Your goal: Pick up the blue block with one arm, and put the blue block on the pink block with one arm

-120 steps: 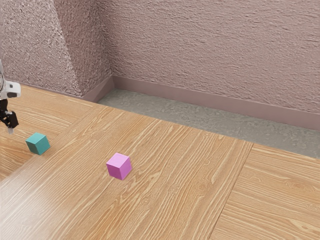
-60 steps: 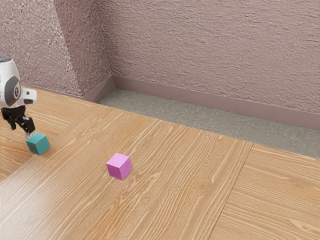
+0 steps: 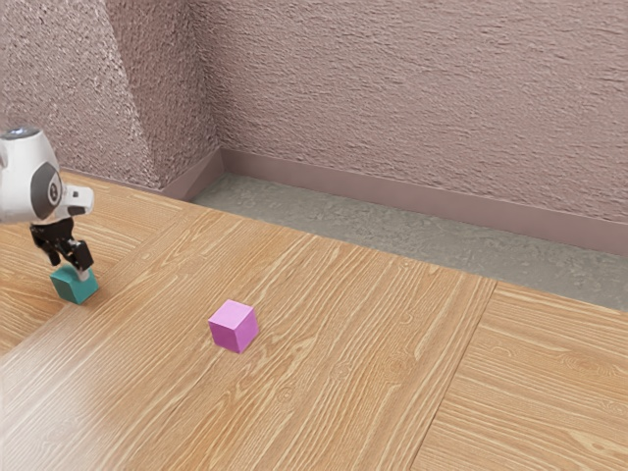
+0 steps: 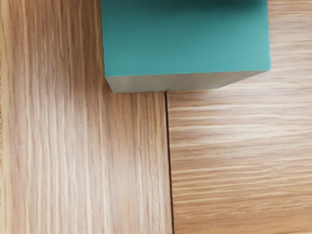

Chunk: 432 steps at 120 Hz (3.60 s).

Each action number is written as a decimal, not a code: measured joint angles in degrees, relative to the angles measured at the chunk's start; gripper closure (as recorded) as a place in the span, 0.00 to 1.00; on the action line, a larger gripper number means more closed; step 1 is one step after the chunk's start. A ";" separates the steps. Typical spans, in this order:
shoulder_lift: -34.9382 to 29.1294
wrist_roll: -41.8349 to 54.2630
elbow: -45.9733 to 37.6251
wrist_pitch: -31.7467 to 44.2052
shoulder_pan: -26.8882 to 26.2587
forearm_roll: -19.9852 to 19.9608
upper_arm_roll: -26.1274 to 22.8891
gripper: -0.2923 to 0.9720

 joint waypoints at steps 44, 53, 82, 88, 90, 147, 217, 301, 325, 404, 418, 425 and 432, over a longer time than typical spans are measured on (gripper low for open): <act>1.12 1.02 -0.36 0.86 0.74 -4.12 -0.22 0.34; 1.46 1.19 -0.32 0.90 0.97 -5.08 -0.22 0.40; 2.72 1.63 0.08 1.00 0.86 -5.89 -0.28 0.44; 3.25 1.71 0.16 1.03 0.95 -5.99 -0.39 0.44; 3.42 1.73 0.23 1.04 0.98 -6.02 -0.42 0.44; -5.35 1.77 -0.40 -2.58 -3.37 -5.15 -1.60 0.47; -16.66 -11.38 -8.82 -7.07 -24.42 -4.91 -0.57 0.47; -17.31 -32.69 -14.83 -7.43 -48.78 -5.40 14.15 0.47; -16.38 -35.63 -16.08 -7.45 -49.03 -4.97 14.15 0.47; -14.09 -39.82 -10.25 -8.41 -49.90 -2.22 14.38 0.26; -16.41 -39.45 -3.66 -11.35 -49.50 0.58 15.36 0.25; -17.45 -39.15 1.00 -14.18 -49.19 1.53 15.88 0.24; -17.72 -38.88 8.06 -18.33 -49.26 3.14 15.93 0.24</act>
